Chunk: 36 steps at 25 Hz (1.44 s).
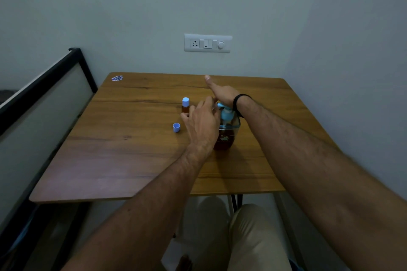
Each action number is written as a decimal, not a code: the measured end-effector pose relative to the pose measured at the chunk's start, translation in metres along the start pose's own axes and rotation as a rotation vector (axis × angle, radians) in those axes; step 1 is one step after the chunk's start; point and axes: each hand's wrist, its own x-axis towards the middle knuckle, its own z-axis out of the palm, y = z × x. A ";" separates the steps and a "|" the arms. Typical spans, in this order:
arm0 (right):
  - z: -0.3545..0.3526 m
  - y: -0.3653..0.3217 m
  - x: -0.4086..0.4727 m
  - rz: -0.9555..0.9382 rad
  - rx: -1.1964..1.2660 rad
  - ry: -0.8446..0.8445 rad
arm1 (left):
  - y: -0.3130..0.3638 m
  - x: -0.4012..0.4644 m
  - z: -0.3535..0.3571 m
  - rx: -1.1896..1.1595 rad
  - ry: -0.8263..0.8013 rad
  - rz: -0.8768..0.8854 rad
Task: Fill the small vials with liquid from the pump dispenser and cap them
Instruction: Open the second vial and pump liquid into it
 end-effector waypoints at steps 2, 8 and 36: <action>0.007 0.003 0.004 -0.012 0.007 0.103 | -0.001 0.000 0.000 0.003 -0.002 -0.001; -0.003 -0.008 -0.011 -0.008 -0.026 -0.042 | -0.001 0.000 0.001 0.009 -0.002 -0.004; -0.002 0.001 -0.007 -0.050 0.064 -0.002 | -0.002 0.001 0.002 0.001 -0.005 0.009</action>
